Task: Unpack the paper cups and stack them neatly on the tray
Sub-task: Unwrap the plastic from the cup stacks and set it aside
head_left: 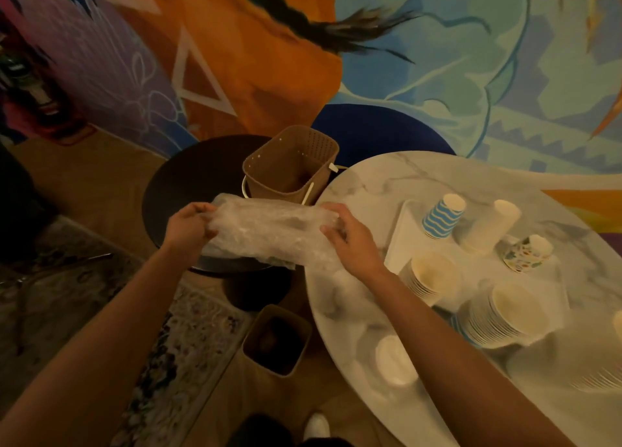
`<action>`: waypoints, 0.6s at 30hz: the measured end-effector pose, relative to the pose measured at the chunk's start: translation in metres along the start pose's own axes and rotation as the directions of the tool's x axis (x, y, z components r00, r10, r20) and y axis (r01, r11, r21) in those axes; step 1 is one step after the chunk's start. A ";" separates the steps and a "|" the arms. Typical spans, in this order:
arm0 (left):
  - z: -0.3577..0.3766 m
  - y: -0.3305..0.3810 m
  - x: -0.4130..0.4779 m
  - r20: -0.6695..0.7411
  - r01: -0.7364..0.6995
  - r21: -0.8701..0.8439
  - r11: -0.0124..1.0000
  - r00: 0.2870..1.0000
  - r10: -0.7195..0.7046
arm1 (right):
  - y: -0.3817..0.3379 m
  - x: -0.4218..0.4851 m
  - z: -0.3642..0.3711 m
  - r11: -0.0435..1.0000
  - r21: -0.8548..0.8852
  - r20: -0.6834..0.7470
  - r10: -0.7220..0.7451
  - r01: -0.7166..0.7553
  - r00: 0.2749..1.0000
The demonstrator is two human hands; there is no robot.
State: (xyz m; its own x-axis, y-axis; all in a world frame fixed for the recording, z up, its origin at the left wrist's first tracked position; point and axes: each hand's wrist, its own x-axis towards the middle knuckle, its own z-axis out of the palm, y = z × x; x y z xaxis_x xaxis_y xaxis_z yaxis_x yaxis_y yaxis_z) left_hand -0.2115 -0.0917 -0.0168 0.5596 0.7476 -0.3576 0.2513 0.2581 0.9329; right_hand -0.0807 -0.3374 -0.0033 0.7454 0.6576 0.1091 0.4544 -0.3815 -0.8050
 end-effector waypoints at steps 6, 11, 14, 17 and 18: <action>-0.017 -0.005 0.068 0.098 0.055 0.112 0.992 0.993 -0.066 | 0.019 0.041 0.043 0.947 -0.303 0.280 -0.019 0.107 0.960; -0.023 -0.006 0.119 -0.051 0.046 0.279 0.959 0.998 -0.033 | 0.028 0.082 0.090 0.889 -0.459 0.352 0.193 -0.011 0.916; -0.026 -0.013 0.150 0.078 -0.107 0.583 0.805 0.994 0.076 | 0.037 0.102 0.121 0.848 -0.526 0.364 0.297 -0.068 0.883; -0.026 -0.029 0.177 0.274 -0.253 0.751 0.609 0.960 0.060 | 0.046 0.116 0.148 0.803 -0.578 0.341 0.396 -0.141 0.853; -0.024 -0.036 0.185 0.315 -0.275 0.773 0.571 0.949 0.031 | 0.048 0.119 0.154 0.790 -0.588 0.329 0.427 -0.171 0.842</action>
State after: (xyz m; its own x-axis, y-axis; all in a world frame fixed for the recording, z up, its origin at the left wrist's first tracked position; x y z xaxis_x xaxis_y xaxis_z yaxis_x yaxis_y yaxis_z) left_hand -0.1360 0.0521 -0.1152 0.7871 0.5247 -0.3242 0.6004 -0.5313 0.5978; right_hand -0.0454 -0.1773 -0.1189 0.6611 0.6050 -0.4437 0.5190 -0.7959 -0.3118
